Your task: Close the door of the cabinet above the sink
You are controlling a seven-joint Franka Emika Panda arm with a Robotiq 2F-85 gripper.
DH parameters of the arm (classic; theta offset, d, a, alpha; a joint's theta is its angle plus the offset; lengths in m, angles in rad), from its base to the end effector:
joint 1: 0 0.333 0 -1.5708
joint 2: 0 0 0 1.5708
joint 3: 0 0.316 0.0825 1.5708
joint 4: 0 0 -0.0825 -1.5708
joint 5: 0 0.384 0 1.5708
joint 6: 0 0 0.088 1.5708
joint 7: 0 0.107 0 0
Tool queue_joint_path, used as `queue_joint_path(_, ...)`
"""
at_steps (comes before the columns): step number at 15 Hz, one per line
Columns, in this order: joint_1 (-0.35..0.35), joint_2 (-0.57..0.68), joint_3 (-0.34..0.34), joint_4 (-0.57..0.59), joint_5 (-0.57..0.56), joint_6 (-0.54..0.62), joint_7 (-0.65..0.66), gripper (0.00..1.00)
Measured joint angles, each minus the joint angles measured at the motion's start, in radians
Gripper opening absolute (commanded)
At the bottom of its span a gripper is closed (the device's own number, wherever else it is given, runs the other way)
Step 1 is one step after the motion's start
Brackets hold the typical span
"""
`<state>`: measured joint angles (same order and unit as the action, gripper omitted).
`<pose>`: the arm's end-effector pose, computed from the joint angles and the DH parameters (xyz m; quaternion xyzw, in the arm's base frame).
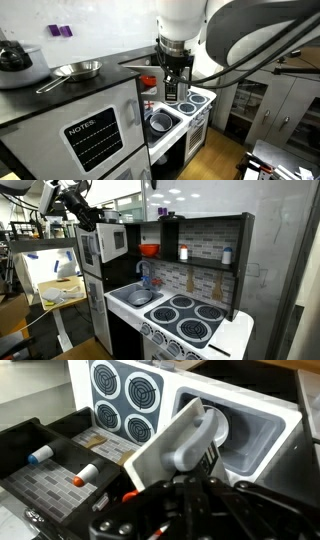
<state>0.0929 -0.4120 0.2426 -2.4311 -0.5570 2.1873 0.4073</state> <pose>0.4195 0.1311 0.4742 0.9516 0.1009 0.1640 0.2394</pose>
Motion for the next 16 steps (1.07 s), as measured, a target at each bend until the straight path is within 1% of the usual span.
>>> queue_joint_path(7, -0.063, -0.03, -0.002, -0.057, -0.083, 0.131, 0.116, 0.0)
queue_joint_path(16, -0.115, -0.027, 0.001, -0.061, -0.213, 0.233, 0.327, 0.0)
